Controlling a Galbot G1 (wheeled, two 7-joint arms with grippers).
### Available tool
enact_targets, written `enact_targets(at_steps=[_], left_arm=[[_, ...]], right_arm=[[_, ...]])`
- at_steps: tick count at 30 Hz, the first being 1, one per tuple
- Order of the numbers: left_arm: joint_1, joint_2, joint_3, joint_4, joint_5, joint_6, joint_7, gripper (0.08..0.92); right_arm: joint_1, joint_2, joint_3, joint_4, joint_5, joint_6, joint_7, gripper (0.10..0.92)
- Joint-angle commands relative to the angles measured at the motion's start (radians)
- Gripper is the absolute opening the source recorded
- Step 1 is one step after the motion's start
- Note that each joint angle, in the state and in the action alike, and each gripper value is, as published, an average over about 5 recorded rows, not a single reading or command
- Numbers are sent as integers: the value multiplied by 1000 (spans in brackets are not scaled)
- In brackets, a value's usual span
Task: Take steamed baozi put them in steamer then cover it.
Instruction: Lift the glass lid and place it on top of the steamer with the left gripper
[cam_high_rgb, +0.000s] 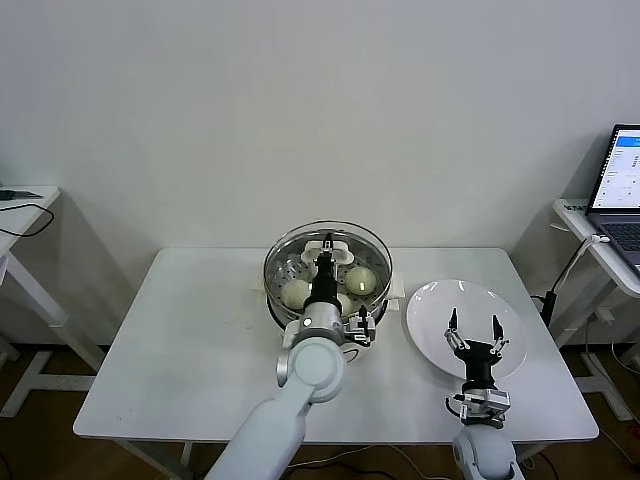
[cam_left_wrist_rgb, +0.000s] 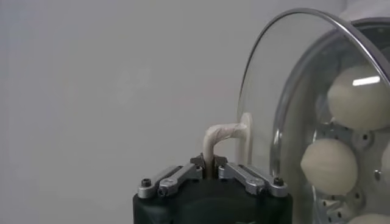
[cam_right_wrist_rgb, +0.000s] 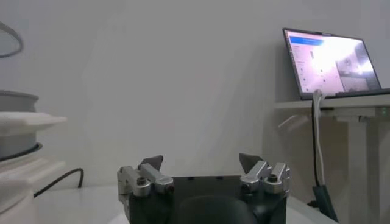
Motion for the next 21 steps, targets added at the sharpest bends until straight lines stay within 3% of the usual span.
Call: enact_targets(at_steps=[1,21], left_arm=[[-10,-40,5,64,39,2,6,195],[-14,-47,-18,113,54,-10,-9,195]], right_arm=[[4,0,-1,-6,-2,1,-1,823],[12,-1,-5,-13,-3,2,-1,823]])
